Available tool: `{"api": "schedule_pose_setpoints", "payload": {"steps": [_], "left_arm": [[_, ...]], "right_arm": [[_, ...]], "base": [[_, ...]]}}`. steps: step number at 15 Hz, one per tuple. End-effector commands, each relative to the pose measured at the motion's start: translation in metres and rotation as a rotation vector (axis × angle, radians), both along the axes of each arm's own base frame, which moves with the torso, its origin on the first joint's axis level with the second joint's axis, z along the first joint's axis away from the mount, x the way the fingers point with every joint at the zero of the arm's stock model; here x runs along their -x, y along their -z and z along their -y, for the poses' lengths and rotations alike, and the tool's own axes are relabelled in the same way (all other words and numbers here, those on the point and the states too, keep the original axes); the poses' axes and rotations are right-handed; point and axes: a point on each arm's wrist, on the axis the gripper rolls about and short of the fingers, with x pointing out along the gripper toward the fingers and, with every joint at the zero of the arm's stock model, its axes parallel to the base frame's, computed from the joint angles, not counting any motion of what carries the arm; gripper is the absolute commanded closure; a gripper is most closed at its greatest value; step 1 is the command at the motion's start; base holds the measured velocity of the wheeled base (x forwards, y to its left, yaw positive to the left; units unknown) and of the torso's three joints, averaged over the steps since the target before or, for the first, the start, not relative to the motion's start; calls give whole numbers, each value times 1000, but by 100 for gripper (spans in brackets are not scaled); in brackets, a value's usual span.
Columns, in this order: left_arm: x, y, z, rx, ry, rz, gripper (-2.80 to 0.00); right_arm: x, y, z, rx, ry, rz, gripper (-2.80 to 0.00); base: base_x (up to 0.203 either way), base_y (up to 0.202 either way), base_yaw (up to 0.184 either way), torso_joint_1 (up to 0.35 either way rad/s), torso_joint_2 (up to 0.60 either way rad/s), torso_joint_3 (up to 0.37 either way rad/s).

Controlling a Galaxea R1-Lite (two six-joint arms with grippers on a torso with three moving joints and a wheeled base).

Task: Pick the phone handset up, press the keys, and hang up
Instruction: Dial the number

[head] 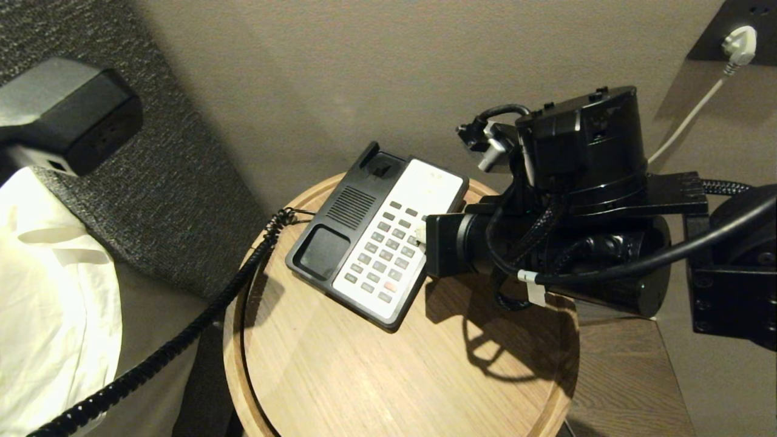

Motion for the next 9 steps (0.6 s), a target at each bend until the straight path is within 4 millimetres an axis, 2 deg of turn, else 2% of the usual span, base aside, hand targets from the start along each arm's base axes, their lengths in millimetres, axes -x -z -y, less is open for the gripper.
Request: {"api": "schedule_pose_setpoints", "payload": {"steps": [1, 9], "left_arm": [[0, 0, 0, 3, 1, -2, 0], [0, 0, 0, 2, 1, -4, 0]], "right_arm": [[0, 0, 0, -2, 2, -1, 0], [2, -2, 1, -6, -2, -2, 0]], "base": [[0, 0, 0, 0, 0, 0], [0, 0, 0, 0, 0, 0]]}}
